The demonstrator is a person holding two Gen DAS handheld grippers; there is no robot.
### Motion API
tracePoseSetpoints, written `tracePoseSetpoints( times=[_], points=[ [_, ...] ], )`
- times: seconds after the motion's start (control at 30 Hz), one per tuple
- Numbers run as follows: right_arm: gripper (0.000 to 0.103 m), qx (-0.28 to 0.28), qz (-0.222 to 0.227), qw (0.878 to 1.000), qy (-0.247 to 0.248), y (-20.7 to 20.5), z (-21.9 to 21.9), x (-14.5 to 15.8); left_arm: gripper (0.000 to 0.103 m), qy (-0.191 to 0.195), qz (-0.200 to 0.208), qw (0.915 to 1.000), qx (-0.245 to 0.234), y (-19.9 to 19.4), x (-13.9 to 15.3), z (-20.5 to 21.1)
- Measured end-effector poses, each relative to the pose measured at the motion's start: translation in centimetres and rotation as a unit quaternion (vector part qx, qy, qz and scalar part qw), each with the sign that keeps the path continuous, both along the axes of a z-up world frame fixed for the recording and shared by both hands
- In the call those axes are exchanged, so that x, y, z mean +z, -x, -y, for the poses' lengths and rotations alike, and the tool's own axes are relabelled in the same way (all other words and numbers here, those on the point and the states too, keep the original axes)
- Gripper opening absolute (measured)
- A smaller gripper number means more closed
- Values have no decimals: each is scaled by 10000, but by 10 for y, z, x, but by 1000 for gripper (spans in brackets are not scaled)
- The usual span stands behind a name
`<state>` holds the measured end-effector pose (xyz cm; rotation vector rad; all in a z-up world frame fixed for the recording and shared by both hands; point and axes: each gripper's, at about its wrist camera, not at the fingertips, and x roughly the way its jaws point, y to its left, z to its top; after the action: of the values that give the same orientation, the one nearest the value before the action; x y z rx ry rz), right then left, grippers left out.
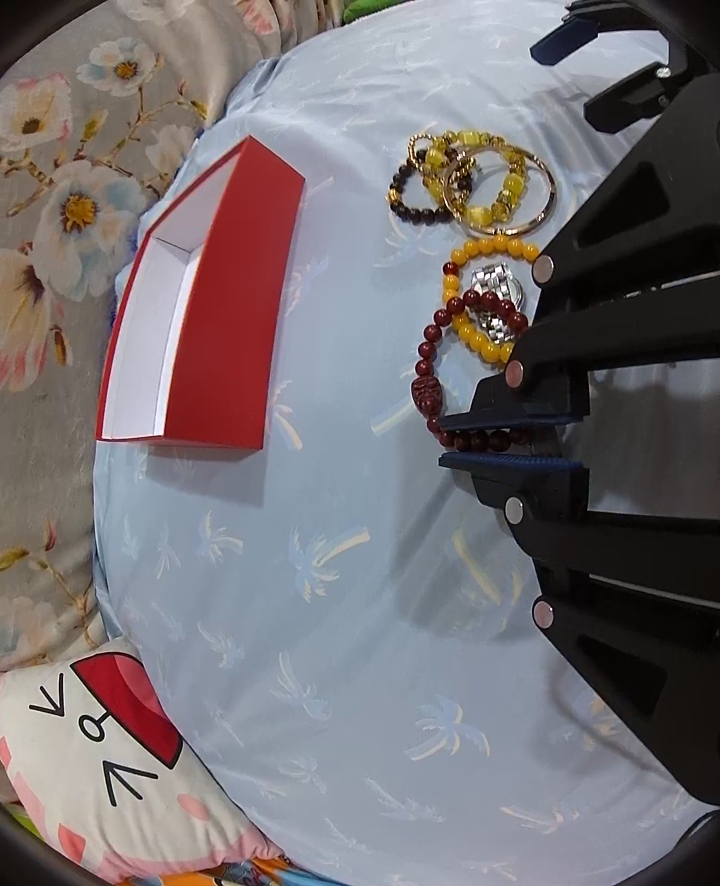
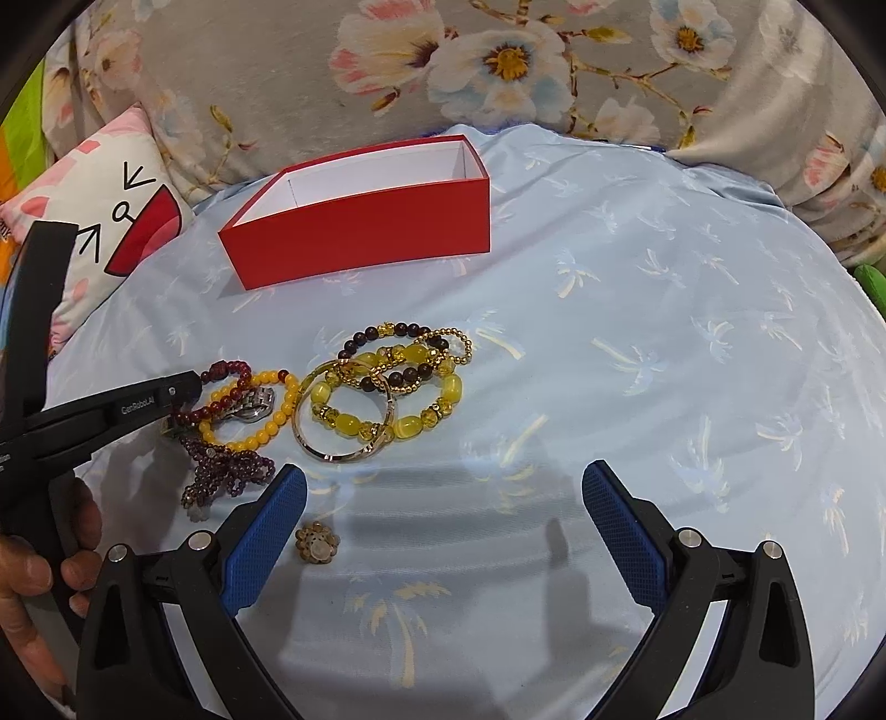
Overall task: Organize jewelry
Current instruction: 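Lower the left tool onto the dark red bead bracelet and close, then close the right tool on the gold bangle while the left tool lifts the red bracelet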
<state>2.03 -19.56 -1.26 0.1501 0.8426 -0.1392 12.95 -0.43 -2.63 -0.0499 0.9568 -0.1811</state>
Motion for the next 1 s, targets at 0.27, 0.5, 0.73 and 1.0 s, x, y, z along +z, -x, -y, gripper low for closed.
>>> tracePoseSetpoints(
  times=[0.27,0.5,0.73,1.0],
  points=[
    [96,179,34,9998,43,-11,-6,5,7,270,345,9989,-154,19,34,-4],
    [91,360,38,9992,-140,-24,-12,7,8,390,521,9975,-266,36,55,-10],
    [69,545,-109,9982,-224,-44,-20,1,8,351,343,9987,-123,35,41,-23],
    [35,614,-304,9974,-232,-59,-22,-12,8,342,190,9992,-49,33,28,-32]
  ],
)
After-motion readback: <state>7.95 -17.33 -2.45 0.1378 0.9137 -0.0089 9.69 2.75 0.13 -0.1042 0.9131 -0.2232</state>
